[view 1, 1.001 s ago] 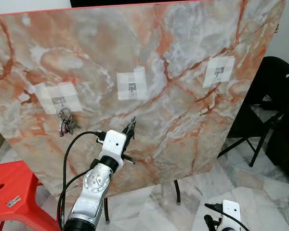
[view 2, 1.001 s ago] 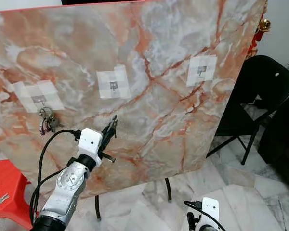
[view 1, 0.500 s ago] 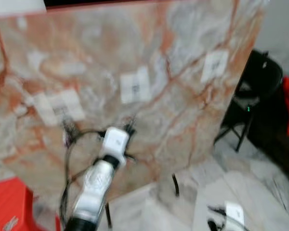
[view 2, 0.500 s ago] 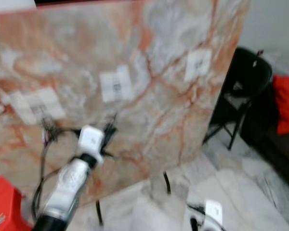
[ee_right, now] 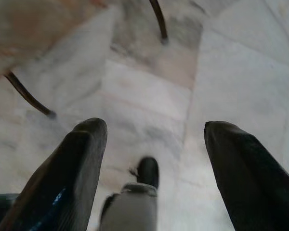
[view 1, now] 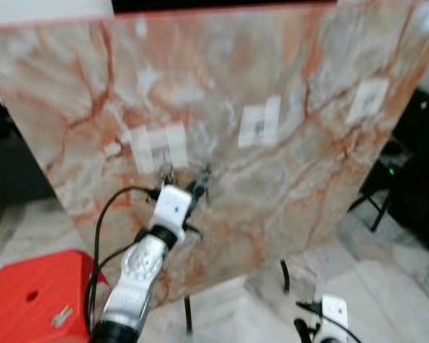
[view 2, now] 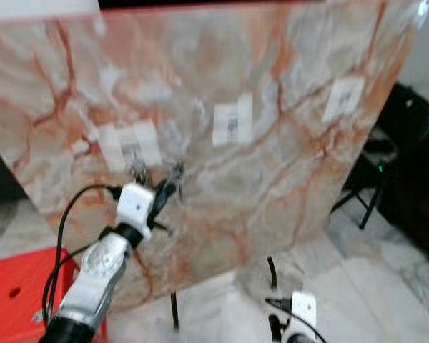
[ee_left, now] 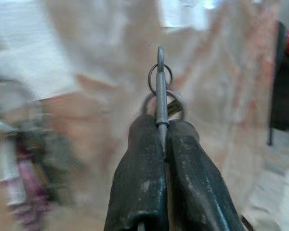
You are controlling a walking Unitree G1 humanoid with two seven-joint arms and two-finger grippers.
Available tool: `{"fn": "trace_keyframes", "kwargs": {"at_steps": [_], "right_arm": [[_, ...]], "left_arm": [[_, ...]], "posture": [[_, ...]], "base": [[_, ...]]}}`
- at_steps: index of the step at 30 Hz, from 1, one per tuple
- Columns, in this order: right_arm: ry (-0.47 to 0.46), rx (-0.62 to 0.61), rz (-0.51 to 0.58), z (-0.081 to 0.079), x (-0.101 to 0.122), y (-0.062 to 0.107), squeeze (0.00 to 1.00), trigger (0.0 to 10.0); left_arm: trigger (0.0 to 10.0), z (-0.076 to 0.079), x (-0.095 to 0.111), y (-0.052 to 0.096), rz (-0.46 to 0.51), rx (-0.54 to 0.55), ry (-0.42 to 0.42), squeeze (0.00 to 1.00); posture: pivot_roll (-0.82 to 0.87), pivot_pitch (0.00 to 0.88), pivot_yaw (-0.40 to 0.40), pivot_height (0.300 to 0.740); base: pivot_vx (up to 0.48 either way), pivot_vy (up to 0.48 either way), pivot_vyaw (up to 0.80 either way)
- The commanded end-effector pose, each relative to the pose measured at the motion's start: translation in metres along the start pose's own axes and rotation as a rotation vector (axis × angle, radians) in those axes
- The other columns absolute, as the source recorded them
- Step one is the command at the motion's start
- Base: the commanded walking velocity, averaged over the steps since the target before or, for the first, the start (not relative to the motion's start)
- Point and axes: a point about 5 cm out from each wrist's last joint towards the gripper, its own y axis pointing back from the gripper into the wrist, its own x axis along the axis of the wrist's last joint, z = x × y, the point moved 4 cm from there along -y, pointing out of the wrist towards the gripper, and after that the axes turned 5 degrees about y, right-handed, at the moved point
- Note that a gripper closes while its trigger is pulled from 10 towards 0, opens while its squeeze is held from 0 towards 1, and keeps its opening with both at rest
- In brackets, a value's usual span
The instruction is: Hang keys on a hook
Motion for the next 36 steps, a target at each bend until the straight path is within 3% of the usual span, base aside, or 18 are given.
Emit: {"fn": "trace_keyframes", "kwargs": {"at_steps": [1,4,12,21,25,32,36], "right_arm": [[0.000,-0.005,0.009,0.003,0.004,0.000,0.00,10.0],[0.003,-0.004,0.009,0.003,0.004,0.000,0.00,10.0],[0.004,-0.003,0.009,0.002,0.004,0.000,0.00,10.0],[0.010,0.001,0.007,0.002,0.004,0.000,0.00,10.0],[0.008,0.001,0.008,0.001,0.004,0.000,0.00,10.0],[0.008,0.002,0.007,0.001,0.004,-0.001,0.00,10.0],[0.006,0.002,0.008,0.000,0.004,-0.001,0.00,10.0]], "left_arm": [[10.0,0.010,0.010,-0.003,0.036,-0.051,0.001,0.00],[10.0,0.018,0.011,-0.002,0.028,-0.103,-0.017,0.00],[10.0,0.019,0.013,-0.005,0.037,-0.096,-0.035,0.00],[10.0,0.025,0.026,-0.026,0.069,-0.115,-0.047,0.00],[10.0,0.022,0.026,-0.033,0.070,-0.081,-0.048,0.00],[10.0,0.019,0.020,-0.033,0.052,-0.060,-0.049,0.00],[10.0,0.005,0.019,-0.030,0.059,-0.023,-0.066,0.00]], "posture": [[0.04,0.000,-0.028,0.732],[0.04,0.000,-0.028,0.732],[0.04,0.000,-0.028,0.732],[0.03,0.000,-0.025,0.732],[0.03,0.000,-0.020,0.732],[0.04,0.000,-0.025,0.732],[0.04,0.000,-0.025,0.732]], "base": [[0.000,0.000,0.00],[0.000,0.000,0.00],[0.000,0.000,0.00],[0.000,0.000,0.00],[0.000,0.000,0.00],[0.000,0.000,0.00],[0.000,0.000,0.00]]}}
